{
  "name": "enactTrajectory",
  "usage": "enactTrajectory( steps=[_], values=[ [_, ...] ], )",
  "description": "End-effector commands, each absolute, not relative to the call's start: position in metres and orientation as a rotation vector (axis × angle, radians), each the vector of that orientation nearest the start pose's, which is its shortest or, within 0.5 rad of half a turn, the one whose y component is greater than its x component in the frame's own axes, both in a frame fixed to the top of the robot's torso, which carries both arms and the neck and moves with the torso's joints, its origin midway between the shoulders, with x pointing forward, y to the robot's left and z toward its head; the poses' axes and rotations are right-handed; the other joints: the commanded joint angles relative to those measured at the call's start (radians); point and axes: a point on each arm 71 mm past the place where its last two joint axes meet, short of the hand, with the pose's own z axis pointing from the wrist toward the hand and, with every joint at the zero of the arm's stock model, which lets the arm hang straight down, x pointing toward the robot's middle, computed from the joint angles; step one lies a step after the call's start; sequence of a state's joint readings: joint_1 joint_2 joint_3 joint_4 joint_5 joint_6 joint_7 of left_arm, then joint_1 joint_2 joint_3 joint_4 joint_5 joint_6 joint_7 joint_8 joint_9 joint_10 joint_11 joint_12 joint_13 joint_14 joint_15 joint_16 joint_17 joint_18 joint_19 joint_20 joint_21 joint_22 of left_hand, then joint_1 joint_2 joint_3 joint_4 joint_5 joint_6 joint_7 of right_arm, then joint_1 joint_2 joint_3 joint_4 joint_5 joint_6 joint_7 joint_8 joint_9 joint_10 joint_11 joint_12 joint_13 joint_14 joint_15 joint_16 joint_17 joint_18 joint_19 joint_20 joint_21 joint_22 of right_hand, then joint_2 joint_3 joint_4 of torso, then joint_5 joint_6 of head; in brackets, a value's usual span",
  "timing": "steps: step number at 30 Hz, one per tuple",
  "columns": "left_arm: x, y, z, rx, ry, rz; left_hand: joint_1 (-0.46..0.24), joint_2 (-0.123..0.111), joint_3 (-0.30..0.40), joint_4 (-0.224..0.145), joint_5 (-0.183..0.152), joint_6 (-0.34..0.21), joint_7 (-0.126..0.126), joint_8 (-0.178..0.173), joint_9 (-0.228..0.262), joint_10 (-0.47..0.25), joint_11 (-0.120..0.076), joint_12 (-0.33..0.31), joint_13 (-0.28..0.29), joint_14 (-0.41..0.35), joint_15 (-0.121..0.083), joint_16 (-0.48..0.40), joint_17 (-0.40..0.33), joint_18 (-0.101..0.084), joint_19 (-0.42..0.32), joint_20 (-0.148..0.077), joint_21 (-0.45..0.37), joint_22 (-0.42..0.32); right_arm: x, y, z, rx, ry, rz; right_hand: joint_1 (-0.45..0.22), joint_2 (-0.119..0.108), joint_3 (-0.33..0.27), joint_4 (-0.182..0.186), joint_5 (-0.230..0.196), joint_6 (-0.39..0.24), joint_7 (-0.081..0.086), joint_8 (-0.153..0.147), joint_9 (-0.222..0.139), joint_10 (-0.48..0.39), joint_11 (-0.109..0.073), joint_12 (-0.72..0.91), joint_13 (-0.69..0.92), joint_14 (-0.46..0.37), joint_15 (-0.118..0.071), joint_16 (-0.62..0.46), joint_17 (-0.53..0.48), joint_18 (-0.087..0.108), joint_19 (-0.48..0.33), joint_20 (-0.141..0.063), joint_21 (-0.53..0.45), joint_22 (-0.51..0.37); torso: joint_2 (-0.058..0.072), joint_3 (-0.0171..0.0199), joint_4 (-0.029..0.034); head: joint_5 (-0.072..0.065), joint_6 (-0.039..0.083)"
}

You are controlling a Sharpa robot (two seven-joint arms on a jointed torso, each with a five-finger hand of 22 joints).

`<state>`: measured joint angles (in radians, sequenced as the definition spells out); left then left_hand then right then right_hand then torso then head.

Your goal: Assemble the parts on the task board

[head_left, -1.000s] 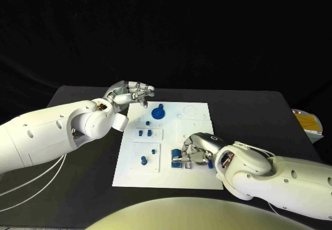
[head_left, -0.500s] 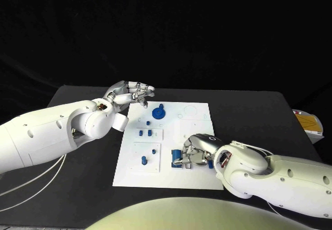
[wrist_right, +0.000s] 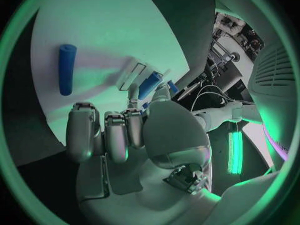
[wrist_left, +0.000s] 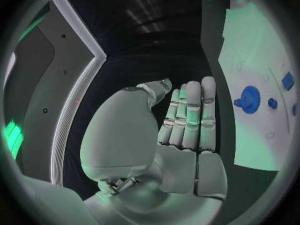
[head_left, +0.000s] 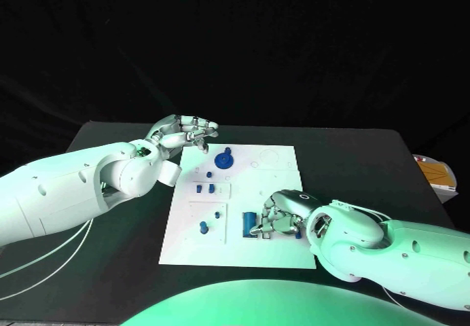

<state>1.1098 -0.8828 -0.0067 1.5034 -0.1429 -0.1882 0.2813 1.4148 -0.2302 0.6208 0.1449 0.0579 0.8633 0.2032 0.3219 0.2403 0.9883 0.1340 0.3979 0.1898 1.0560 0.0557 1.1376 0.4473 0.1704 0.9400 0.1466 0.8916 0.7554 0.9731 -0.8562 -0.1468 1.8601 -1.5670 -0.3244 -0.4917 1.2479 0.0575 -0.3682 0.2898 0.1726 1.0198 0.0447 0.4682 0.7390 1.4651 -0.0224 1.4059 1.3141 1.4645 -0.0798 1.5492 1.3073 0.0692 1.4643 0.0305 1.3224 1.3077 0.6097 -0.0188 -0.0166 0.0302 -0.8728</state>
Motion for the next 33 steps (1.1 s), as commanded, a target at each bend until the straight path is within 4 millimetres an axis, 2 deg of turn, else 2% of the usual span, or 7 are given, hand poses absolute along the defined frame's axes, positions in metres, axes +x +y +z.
enactTrajectory(
  steps=[1,7,10,12,20,24,33],
  values=[
    [0.476,0.225,-0.215,-1.075,1.626,-1.519,-0.002,0.001,-0.002,0.006,-0.001,-0.006,0.002,0.006,-0.001,-0.006,-0.002,0.004,0.002,-0.006,0.002,-0.005,-0.001,0.014,0.005,0.005,-0.006,-0.001,0.347,-0.137,-0.273,-0.059,1.907,0.69,0.065,0.068,-0.014,0.002,0.004,-0.005,-0.001,-0.002,-0.003,0.02,-0.005,-0.009,0.123,0.094,-0.007,0.004,0.2,-0.018,0.023,-0.007,-0.01,0.151,0.0,0.0007,-0.0002,-0.002,0.0],
    [0.476,0.225,-0.215,-1.075,1.624,-1.516,-0.002,0.001,-0.002,0.006,-0.001,-0.006,0.002,0.006,-0.001,-0.006,-0.002,0.004,0.002,-0.006,0.002,-0.005,-0.001,0.014,0.005,0.005,-0.006,-0.001,0.346,-0.155,-0.263,0.022,1.838,0.744,0.079,0.074,-0.031,-0.002,0.02,-0.027,0.008,-0.021,-0.013,0.018,0.003,-0.012,0.122,0.094,-0.001,0.003,0.199,-0.017,0.021,-0.003,-0.017,0.15,0.0,-0.0005,-0.0013,-0.005,0.0],
    [0.476,0.226,-0.215,-1.076,1.623,-1.514,-0.002,0.001,-0.002,0.006,-0.001,-0.006,0.002,0.006,-0.001,-0.006,-0.002,0.004,0.002,-0.006,0.002,-0.005,-0.001,0.014,0.005,0.005,-0.006,-0.001,0.348,-0.171,-0.262,0.031,1.856,0.71,0.11,0.07,-0.044,-0.004,0.03,-0.045,0.018,-0.044,-0.025,0.012,0.011,-0.021,0.116,0.093,0.005,0.002,0.195,-0.016,0.018,0.002,-0.028,0.147,-0.001,-0.0016,-0.003,-0.008,0.0],
    [0.475,0.226,-0.215,-1.076,1.622,-1.514,-0.002,0.001,-0.002,0.006,-0.001,-0.006,0.002,0.006,-0.001,-0.006,-0.002,0.004,0.002,-0.006,0.002,-0.005,-0.001,0.014,0.005,0.005,-0.006,-0.001,0.349,-0.182,-0.263,0.028,1.878,0.672,0.143,0.067,-0.056,-0.006,0.022,-0.059,0.03,-0.069,-0.039,0.007,0.02,-0.03,0.111,0.092,0.014,0.001,0.192,-0.015,0.016,0.009,-0.034,0.146,-0.001,-0.0023,-0.0028,-0.014,0.0],
    [0.475,0.226,-0.215,-1.075,1.619,-1.515,-0.002,0.001,-0.002,0.006,-0.001,-0.006,0.002,0.006,-0.001,-0.006,-0.002,0.004,0.002,-0.006,0.002,-0.005,-0.001,0.014,0.005,0.005,-0.006,-0.001,0.345,-0.217,-0.271,0.001,1.927,0.539,0.22,0.071,-0.06,-0.016,-0.004,-0.054,0.036,-0.106,-0.062,0.006,0.026,-0.031,0.111,0.091,0.019,-0.002,0.185,-0.015,0.015,0.016,-0.037,0.148,-0.001,-0.0011,-0.0054,-0.028,0.0],
    [0.475,0.226,-0.215,-1.075,1.62,-1.516,-0.002,0.001,-0.002,0.006,-0.001,-0.006,0.002,0.006,-0.001,-0.006,-0.002,0.004,0.002,-0.006,0.002,-0.005,-0.001,0.014,0.005,0.005,-0.006,-0.001,0.34,-0.223,-0.276,-0.006,1.942,0.502,0.224,0.071,-0.061,-0.015,-0.005,-0.053,0.037,-0.109,-0.064,0.007,0.027,-0.03,0.112,0.091,0.02,-0.002,0.185,-0.015,0.016,0.016,-0.035,0.149,-0.001,-0.0009,-0.0062,-0.031,0.0],
    [0.475,0.226,-0.215,-1.076,1.622,-1.515,-0.002,0.001,-0.002,0.006,-0.001,-0.006,0.002,0.006,-0.001,-0.006,-0.002,0.004,0.002,-0.006,0.002,-0.005,-0.001,0.014,0.005,0.005,-0.006,-0.001,0.336,-0.224,-0.286,-0.008,1.97,0.458,0.211,0.074,-0.073,0.0,-0.007,-0.031,0.035,-0.116,-0.074,0.007,0.027,-0.031,0.111,0.091,0.02,-0.001,0.188,-0.016,0.018,0.017,-0.032,0.151,0.0,-0.0015,-0.0001,-0.034,0.0]
  ],
)
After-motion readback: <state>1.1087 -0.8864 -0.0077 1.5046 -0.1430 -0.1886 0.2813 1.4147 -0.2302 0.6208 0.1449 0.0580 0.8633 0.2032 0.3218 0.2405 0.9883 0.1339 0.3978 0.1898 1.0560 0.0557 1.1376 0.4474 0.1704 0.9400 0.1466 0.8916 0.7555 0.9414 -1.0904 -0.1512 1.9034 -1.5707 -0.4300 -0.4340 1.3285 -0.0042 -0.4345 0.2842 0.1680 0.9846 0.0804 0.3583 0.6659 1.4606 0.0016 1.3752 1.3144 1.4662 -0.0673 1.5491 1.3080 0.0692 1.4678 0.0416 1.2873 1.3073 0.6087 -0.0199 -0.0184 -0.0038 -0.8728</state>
